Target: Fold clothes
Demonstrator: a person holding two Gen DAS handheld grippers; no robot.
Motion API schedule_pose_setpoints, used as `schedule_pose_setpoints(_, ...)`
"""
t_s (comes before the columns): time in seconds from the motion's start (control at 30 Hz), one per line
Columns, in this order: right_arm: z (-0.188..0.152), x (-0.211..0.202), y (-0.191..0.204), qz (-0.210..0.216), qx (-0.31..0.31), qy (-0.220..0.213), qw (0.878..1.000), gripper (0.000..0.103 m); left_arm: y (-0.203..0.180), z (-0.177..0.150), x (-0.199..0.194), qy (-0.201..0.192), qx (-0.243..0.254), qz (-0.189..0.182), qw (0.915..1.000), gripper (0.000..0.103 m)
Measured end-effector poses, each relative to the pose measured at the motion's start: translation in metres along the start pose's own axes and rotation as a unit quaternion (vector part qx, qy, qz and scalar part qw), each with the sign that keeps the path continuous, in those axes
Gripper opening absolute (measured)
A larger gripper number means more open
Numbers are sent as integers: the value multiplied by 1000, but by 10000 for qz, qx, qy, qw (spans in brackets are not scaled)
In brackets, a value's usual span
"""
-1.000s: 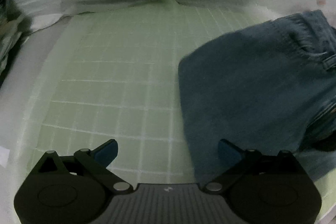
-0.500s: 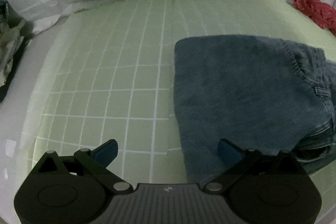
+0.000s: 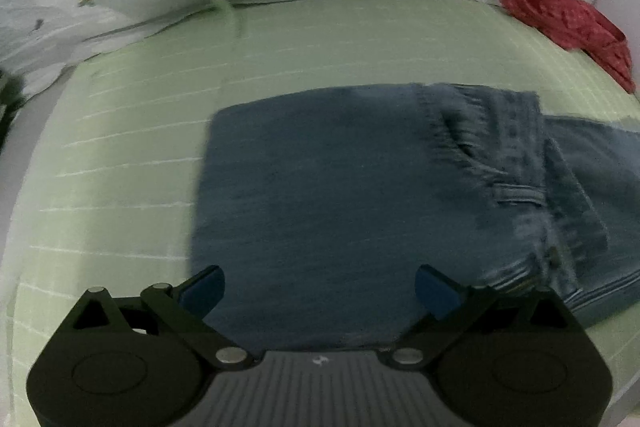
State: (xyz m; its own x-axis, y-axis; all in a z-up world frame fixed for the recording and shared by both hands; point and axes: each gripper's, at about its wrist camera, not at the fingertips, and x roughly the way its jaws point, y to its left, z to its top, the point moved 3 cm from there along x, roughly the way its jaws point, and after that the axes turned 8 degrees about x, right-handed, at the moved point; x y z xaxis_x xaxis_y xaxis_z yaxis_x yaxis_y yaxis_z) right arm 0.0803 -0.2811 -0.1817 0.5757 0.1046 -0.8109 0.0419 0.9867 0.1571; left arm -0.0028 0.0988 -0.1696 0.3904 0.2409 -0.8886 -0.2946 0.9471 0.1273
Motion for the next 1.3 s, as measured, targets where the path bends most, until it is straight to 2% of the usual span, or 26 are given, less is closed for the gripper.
schedule_pose_setpoints(0.1, 6, 12, -25, -160, 242, 47, 9996, 103, -13, 5, 7, 78, 12, 186, 9998, 100)
schedule_pose_setpoints(0.27, 19, 24, -60, -265, 718, -205, 9969, 103, -15, 4, 18, 325, -200, 301, 9988, 101)
schedule_pose_setpoints(0.4, 35, 37, -72, -309, 766, -470, 9955, 103, -15, -1, 27, 539, -358, 342, 9973, 103)
schedule_pose_setpoints(0.57, 50, 54, -67, -524, 878, -837, 9912, 103, -19, 6, 39, 765, -165, 412, 9961, 103)
schedule_pose_setpoints(0.77, 62, 65, -49, -171, 607, -916, 9938, 102, -14, 8, 45, 813, -300, 272, 9959, 103)
schedule_pose_setpoints(0.8, 63, 64, -46, -84, 603, -929, 9938, 98, -12, 7, 45, 817, -331, 245, 9958, 103)
schedule_pose_setpoints(0.83, 64, 63, -44, 4, 600, -942, 9937, 88, -10, 7, 46, 822, -339, 230, 9958, 103)
schedule_pose_setpoints(0.87, 66, 62, -41, 93, 598, -955, 9936, 73, -9, 8, 48, 827, -333, 224, 9958, 103)
schedule_pose_setpoints(0.9, 68, 62, -41, 228, 755, -919, 9926, 48, -9, 9, 49, 830, -325, 222, 9958, 103)
schedule_pose_setpoints(0.97, 71, 61, -45, 480, 1242, -809, 9878, 27, -7, 10, 50, 835, -330, 203, 9958, 103)
schedule_pose_setpoints(1.03, 74, 64, -62, 938, 2147, -616, 9702, 20, -5, 11, 51, 846, -361, 160, 9956, 103)
schedule_pose_setpoints(1.07, 74, 67, -72, 1214, 2680, -525, 9543, 18, -5, 11, 52, 851, -372, 138, 9956, 103)
schedule_pose_setpoints(1.1, 73, 69, -83, 1586, 3316, -457, 9289, 17, -4, 11, 52, 856, -380, 114, 9955, 103)
schedule_pose_setpoints(1.13, 67, 70, -92, 2031, 3973, -435, 8939, 16, -4, 11, 52, 861, -387, 91, 9955, 103)
schedule_pose_setpoints(1.17, 61, 71, -100, 2465, 4602, -412, 8519, 16, -3, 11, 52, 866, -395, 68, 9954, 103)
schedule_pose_setpoints(1.2, 55, 72, -109, 2881, 5195, -387, 8035, 14, -2, 12, 52, 870, -399, 57, 9954, 103)
schedule_pose_setpoints(1.27, 46, 67, -110, 3426, 5708, -432, 7450, 14, 1, 15, 52, 872, -396, 63, 9954, 103)
schedule_pose_setpoints(1.3, 44, 62, -105, 3547, 5730, -460, 7374, 14, 1, 15, 51, 863, -390, 71, 9955, 103)
